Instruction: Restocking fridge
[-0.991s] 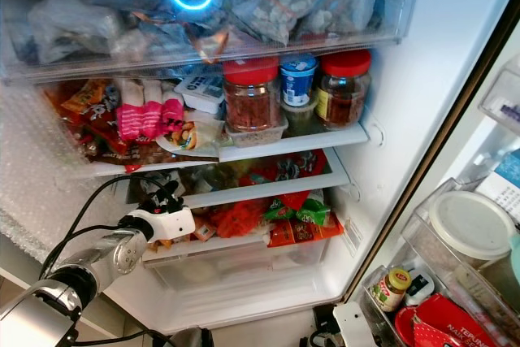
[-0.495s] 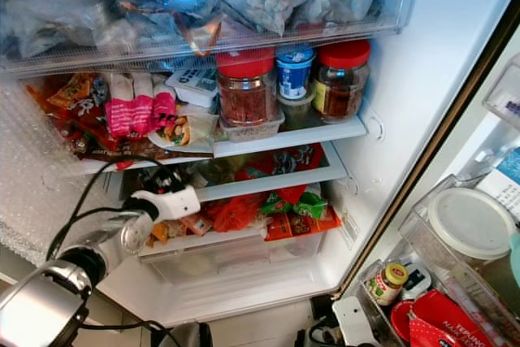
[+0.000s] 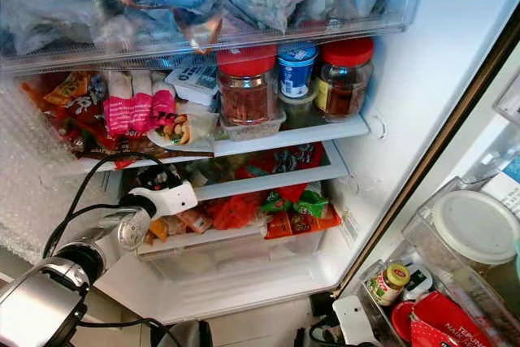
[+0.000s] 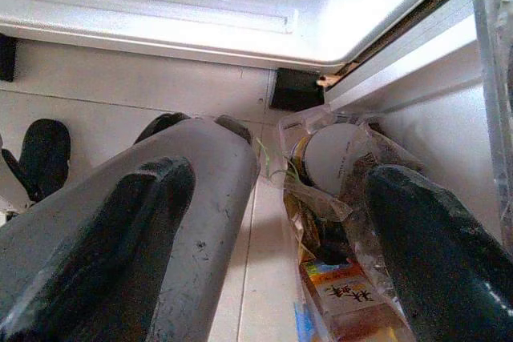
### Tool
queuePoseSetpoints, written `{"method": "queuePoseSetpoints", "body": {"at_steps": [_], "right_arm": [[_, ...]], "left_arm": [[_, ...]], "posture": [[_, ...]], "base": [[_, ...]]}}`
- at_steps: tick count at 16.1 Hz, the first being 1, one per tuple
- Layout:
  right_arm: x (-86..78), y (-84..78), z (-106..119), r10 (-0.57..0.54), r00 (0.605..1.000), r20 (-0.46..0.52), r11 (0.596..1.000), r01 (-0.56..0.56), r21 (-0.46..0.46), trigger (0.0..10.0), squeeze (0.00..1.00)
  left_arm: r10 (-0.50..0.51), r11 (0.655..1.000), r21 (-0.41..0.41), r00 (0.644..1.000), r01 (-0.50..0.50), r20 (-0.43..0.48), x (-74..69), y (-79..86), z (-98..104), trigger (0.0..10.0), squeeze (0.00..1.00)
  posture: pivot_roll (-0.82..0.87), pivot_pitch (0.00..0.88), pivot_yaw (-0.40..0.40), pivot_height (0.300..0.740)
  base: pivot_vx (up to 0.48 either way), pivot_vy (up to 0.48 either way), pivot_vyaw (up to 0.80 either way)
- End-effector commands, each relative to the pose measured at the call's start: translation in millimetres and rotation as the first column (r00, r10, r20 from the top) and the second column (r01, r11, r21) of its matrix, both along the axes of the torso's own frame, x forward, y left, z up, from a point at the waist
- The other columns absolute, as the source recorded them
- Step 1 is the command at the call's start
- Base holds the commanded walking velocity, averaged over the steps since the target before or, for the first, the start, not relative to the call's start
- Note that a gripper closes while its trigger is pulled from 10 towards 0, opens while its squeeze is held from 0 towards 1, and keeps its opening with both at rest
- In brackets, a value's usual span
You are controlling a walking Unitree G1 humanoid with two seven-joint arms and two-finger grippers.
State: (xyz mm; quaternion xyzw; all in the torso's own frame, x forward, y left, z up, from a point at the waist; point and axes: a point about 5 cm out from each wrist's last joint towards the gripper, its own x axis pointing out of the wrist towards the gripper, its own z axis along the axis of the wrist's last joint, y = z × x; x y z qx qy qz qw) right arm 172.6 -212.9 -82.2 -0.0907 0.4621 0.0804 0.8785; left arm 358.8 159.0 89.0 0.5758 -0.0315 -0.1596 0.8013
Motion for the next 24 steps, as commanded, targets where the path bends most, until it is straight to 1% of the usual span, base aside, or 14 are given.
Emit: {"method": "queuePoseSetpoints", "body": {"at_steps": [1, 2, 5, 6, 7, 9, 10, 11, 12, 14, 16, 19, 21, 24], "right_arm": [[-34.9, -3.0, -15.1, -0.009, 0.989, -0.150, 1.000, 0.006, -0.022, 10.0, 0.00], [-35.2, -3.3, -15.3, -0.007, 0.988, -0.153, 1.000, 0.003, -0.025, 10.0, 0.00], [-35.7, -3.4, -15.5, -0.002, 0.987, -0.160, 1.000, -0.002, -0.027, 10.0, 0.00], [-35.7, -3.4, -15.5, -0.001, 0.987, -0.161, 1.000, -0.003, -0.027, 10.0, 0.00], [-35.4, -3.3, -15.4, 0.000, 0.987, -0.160, 1.000, -0.004, -0.026, 10.0, 0.00], [-35.1, -3.5, -15.2, -0.002, 0.987, -0.159, 1.000, -0.002, -0.026, 10.0, 0.00], [-35.0, -3.7, -15.2, -0.003, 0.987, -0.160, 1.000, -0.001, -0.024, 10.0, 0.00], [-35.0, -3.8, -15.1, -0.003, 0.987, -0.160, 1.000, -0.001, -0.024, 10.0, 0.00], [-34.9, -3.9, -15.1, 0.000, 0.987, -0.163, 1.000, -0.004, -0.022, 10.0, 0.00], [-34.7, -4.3, -14.9, 0.002, 0.986, -0.164, 1.000, -0.006, -0.023, 10.0, 0.00], [-34.4, -4.3, -14.8, 0.004, 0.987, -0.163, 1.000, -0.008, -0.023, 10.0, 0.00], [-34.0, -4.3, -14.7, 0.006, 0.987, -0.163, 1.000, -0.010, -0.024, 10.0, 0.00], [-34.2, -4.7, -14.7, 0.007, 0.986, -0.164, 1.000, -0.011, -0.025, 10.0, 0.00], [-33.9, -5.0, -14.5, 0.007, 0.987, -0.163, 1.000, -0.012, -0.026, 10.0, 0.00]], "left_arm": [[-0.009, 0.999, -0.034, 0.999, 0.008, -0.035, 1.8, 2.1, 3.3, 10.0, 1.00], [-0.011, 0.997, -0.081, 0.999, 0.007, -0.048, 3.1, 1.4, 6.3, 10.0, 1.00], [-0.017, 0.991, -0.133, 0.999, 0.012, -0.034, 6.3, 0.0, 14.2, 10.0, 1.00], [-0.022, 0.991, -0.132, 0.999, 0.018, -0.030, 7.0, -0.5, 15.7, 10.0, 1.00], [-0.040, 0.993, -0.110, 0.999, 0.038, -0.017, 8.0, -1.3, 18.5, 10.0, 1.00], [-0.048, 0.995, -0.090, 0.999, 0.046, -0.014, 8.8, -1.0, 20.1, 10.0, 1.00], [-0.055, 0.995, -0.086, 0.998, 0.052, -0.031, 9.2, -1.8, 19.9, 10.0, 0.67], [-0.057, 0.995, -0.087, 0.998, 0.054, -0.040, 9.2, -2.1, 19.8, 10.0, 0.67], [-0.067, 0.991, -0.121, 0.996, 0.060, -0.057, 10.3, -4.7, 21.8, 10.0, 0.00], [-0.065, 0.981, -0.187, 0.996, 0.053, -0.063, 11.7, -7.1, 25.3, 10.0, 0.00], [-0.058, 0.961, -0.276, 0.995, 0.033, -0.082, 12.0, -7.2, 26.7, 10.0, 0.00], [-0.064, 0.965, -0.260, 0.994, 0.038, -0.092, 11.2, -6.4, 25.2, 10.0, 0.00], [-0.065, 0.964, -0.265, 0.992, 0.034, -0.106, 9.6, -5.5, 22.2, 10.0, 0.00], [-0.108, 0.948, -0.318, 0.969, 0.033, -0.223, 1.9, -6.3, 8.0, 10.0, 0.00]], "posture": [[-0.11, 0.105, 0.026, 0.641], [-0.11, 0.105, 0.026, 0.641], [-0.10, 0.105, 0.023, 0.641], [-0.10, 0.105, 0.022, 0.641], [-0.10, 0.103, 0.023, 0.641], [-0.10, 0.100, 0.023, 0.641], [-0.10, 0.101, 0.022, 0.641], [-0.10, 0.101, 0.021, 0.641], [-0.10, 0.101, 0.019, 0.641], [-0.10, 0.099, 0.018, 0.641], [-0.10, 0.098, 0.018, 0.641], [-0.10, 0.095, 0.017, 0.641], [-0.10, 0.095, 0.017, 0.641], [-0.10, 0.094, 0.014, 0.641]], "base": [[0.000, 0.000, 0.00], [0.000, 0.000, 0.00], [0.000, 0.000, 0.00], [0.000, 0.000, 0.00], [0.000, 0.000, 0.00], [0.000, 0.000, 0.00], [0.000, 0.000, 0.00], [0.000, 0.000, 0.00], [0.000, 0.000, 0.00], [0.000, 0.000, 0.00], [0.000, 0.000, 0.00], [0.000, 0.000, 0.00], [0.000, 0.000, 0.00], [0.000, 0.000, 0.00]]}}
